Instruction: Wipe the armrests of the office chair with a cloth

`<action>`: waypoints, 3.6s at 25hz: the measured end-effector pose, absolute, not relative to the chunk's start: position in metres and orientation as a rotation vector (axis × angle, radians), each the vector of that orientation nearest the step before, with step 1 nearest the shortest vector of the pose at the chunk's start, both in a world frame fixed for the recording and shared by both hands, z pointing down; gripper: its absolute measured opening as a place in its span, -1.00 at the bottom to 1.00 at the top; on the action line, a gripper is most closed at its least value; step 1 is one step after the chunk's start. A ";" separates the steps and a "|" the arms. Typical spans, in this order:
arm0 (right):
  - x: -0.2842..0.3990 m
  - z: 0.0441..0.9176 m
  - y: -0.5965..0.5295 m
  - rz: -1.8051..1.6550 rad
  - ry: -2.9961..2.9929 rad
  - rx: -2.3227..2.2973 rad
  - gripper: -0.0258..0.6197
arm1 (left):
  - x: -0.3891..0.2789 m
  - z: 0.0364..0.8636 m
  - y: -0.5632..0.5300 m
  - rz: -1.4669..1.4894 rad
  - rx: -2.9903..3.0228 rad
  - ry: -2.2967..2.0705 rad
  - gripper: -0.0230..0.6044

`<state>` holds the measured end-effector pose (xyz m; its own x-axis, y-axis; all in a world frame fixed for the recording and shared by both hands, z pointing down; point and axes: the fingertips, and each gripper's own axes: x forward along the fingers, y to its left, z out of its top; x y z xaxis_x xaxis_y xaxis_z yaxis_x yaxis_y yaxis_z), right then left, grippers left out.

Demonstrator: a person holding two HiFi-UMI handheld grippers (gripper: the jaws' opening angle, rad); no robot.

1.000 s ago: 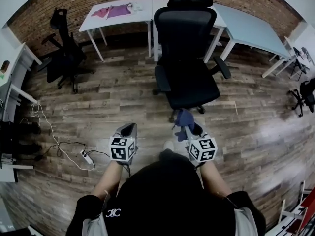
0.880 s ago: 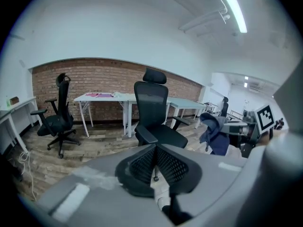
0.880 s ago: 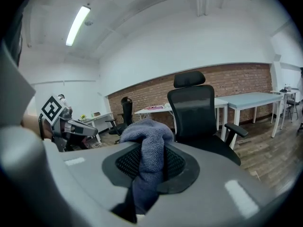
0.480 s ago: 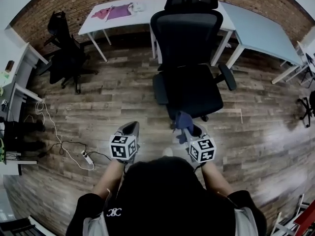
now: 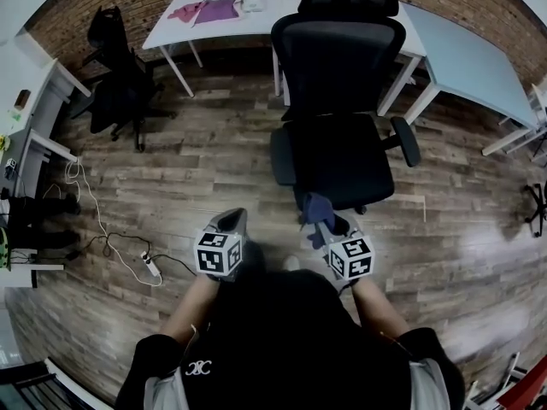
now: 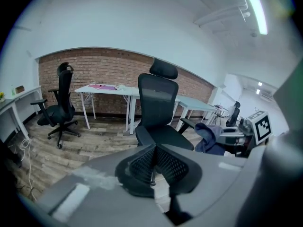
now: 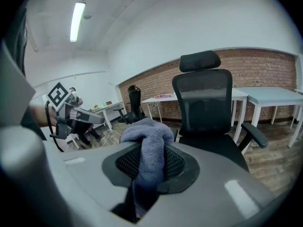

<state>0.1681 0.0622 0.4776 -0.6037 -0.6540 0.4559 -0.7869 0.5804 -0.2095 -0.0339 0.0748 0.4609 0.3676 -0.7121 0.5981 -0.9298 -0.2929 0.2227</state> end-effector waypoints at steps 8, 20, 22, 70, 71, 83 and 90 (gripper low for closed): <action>0.151 0.488 0.036 0.566 -2.432 1.207 -0.66 | -0.054 0.488 0.043 0.521 2.085 -1.358 -0.91; 0.118 0.500 -0.067 0.664 -2.228 1.377 -0.66 | -0.108 0.502 -0.088 0.474 2.146 -1.226 -0.91; 0.108 0.498 -0.084 0.674 -2.193 1.410 -0.66 | -0.123 0.504 -0.109 0.482 2.157 -1.191 -0.91; 0.049 0.675 -0.060 0.840 -1.632 1.160 -0.65 | -0.168 0.565 -0.147 0.604 2.165 -0.884 -0.91; 0.049 0.674 -0.065 0.829 -1.638 1.152 -0.65 | -0.169 0.565 -0.148 0.599 2.161 -0.891 -0.91; 0.031 0.682 -0.128 0.740 -1.691 1.072 -0.65 | -0.193 0.568 -0.146 0.555 2.092 -0.981 -0.91; 0.018 0.681 -0.178 0.627 -1.741 1.009 -0.65 | -0.208 0.568 -0.143 0.560 2.059 -1.039 -0.91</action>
